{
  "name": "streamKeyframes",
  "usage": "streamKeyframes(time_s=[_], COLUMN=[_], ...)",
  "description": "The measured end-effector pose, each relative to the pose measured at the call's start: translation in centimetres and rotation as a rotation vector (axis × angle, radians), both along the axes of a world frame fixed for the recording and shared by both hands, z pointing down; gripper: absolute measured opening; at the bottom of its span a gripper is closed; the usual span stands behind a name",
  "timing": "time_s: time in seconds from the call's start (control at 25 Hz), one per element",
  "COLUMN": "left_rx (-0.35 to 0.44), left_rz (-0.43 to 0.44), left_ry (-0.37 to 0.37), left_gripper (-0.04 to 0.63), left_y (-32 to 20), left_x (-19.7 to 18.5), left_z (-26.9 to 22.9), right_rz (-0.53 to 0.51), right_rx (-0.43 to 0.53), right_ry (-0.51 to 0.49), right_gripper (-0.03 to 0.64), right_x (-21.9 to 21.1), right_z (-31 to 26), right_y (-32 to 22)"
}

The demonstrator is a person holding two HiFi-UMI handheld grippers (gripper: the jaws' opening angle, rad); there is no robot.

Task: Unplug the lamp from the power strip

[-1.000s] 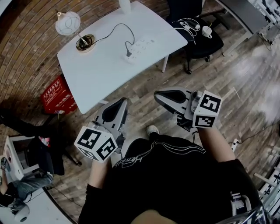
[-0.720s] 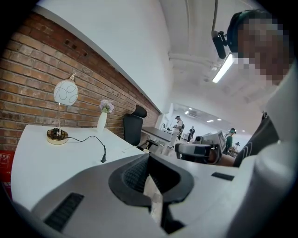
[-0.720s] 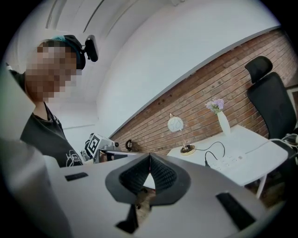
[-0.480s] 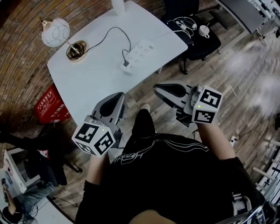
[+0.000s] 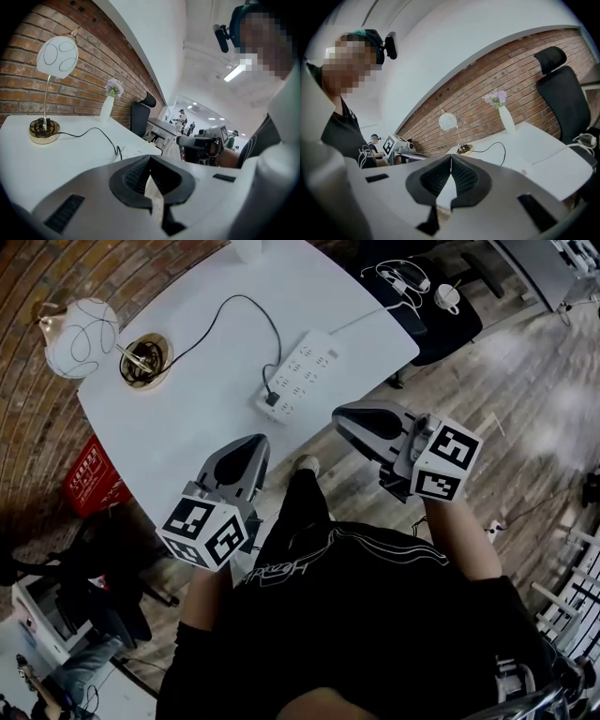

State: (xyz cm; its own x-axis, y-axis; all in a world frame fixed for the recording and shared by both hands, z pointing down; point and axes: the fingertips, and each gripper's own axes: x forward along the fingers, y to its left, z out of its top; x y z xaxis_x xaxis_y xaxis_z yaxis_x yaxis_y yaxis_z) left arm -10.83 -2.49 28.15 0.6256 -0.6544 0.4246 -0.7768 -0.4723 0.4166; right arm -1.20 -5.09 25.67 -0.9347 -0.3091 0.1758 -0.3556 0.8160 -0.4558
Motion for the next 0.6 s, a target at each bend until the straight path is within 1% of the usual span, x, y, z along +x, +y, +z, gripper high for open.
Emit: streamKeyframes(time_s=[0.24,0.4,0.6], left_rx=[-0.060,-0.102,-0.138], left_rz=[0.009,0.004,-0.010], left_ry=[-0.013,-0.036,-0.045], left_gripper=[0.003,0.003,0.003], left_y=[-2.9,-3.9,-5.2], left_x=[-0.5,-0.8,-0.9], left_z=[3.4,5.8,8.6], right_rz=[0.019,0.029,0.034], right_rx=[-0.007,-0.043,-0.019], right_ry=[0.072,0.116,0.238], right_gripper=[-0.003,-0.003,-0.003], right_x=[-1.1,-1.7,-2.0], right_z=[4.0,7.4,11.5], right_y=[-4.1,-6.2,-8.5])
